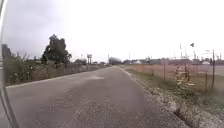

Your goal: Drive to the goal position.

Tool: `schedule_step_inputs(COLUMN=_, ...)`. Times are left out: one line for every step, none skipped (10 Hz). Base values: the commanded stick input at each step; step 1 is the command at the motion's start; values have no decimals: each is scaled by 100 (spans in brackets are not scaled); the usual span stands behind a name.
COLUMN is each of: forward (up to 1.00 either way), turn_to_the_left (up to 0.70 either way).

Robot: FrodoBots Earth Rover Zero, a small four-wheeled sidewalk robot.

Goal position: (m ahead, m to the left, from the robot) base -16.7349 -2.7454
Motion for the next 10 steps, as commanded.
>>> schedule_step_inputs(forward=8, turn_to_the_left=0)
schedule_step_inputs(forward=8, turn_to_the_left=0)
schedule_step_inputs(forward=8, turn_to_the_left=0)
schedule_step_inputs(forward=8, turn_to_the_left=0)
schedule_step_inputs(forward=7, turn_to_the_left=0)
schedule_step_inputs(forward=7, turn_to_the_left=0)
schedule_step_inputs(forward=8, turn_to_the_left=0)
schedule_step_inputs(forward=8, turn_to_the_left=0)
schedule_step_inputs(forward=8, turn_to_the_left=0)
schedule_step_inputs(forward=8, turn_to_the_left=0)
